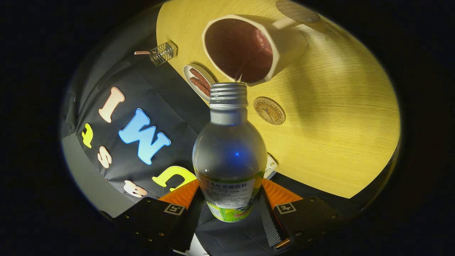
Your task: Take the bottle from table, then pour the juice into the cup, finally place the bottle on the coaster
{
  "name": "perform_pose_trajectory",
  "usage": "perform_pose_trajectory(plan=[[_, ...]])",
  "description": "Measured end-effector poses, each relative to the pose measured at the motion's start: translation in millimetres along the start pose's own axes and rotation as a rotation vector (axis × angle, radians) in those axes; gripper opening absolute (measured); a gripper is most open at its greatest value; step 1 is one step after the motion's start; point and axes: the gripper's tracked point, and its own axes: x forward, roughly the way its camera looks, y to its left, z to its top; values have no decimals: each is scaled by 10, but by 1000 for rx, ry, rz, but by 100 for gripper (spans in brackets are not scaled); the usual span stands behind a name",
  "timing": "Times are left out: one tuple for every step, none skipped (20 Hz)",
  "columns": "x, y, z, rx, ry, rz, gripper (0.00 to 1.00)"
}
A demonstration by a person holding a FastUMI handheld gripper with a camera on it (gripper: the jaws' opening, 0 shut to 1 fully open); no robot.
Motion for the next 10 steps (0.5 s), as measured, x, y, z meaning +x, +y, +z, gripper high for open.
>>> perform_pose_trajectory(plan=[[-2, 12, 6, 3, -2, 2, 77], [-8, 9, -2, 6, -1, 2, 77], [-4, 6, -5, 7, 1, 0, 77], [10, -14, 3, 9, 0, -1, 77], [16, -21, 17, 12, -2, -4, 77], [20, -26, 28, 16, -4, -2, 78], [7, -17, 27, 19, -3, -1, 77], [-2, -23, 26, 21, -2, -1, 77], [-12, -32, 24, 23, -2, -1, 77], [-9, -35, 15, 24, -1, -1, 77]])
